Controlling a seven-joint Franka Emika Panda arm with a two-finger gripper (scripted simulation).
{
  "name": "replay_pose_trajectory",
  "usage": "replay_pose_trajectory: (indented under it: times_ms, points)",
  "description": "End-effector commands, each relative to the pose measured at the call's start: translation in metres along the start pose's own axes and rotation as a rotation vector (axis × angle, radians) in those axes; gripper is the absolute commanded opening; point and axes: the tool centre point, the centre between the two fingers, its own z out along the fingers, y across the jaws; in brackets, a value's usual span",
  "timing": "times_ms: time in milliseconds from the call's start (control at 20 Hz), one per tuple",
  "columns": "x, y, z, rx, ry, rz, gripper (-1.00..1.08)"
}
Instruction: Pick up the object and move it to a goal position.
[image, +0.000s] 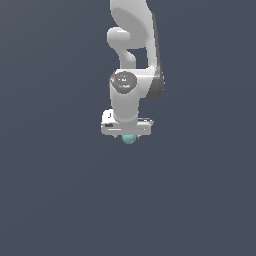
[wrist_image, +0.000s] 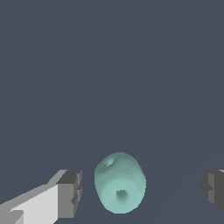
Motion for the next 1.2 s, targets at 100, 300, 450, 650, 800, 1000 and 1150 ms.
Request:
replay_pose_trajectory:
  times_ms: [100,300,450,650,800,1000,1150]
  points:
    - [0.001,0.0,-0.001,0.002,0.003,0.0,1.0]
    - [0.007,0.001,-0.008,0.02,0.025,0.004,1.0]
    - [0.01,0.002,-0.011,0.028,0.034,0.01,1.0]
    - [0.009,0.001,-0.01,0.026,0.033,0.005,1.0]
    - [0.007,0.001,-0.008,0.024,0.035,-0.013,1.0]
    - [0.002,0.001,-0.003,0.018,0.039,-0.059,1.0]
    - [-0.004,0.001,0.003,0.012,0.043,-0.109,1.0]
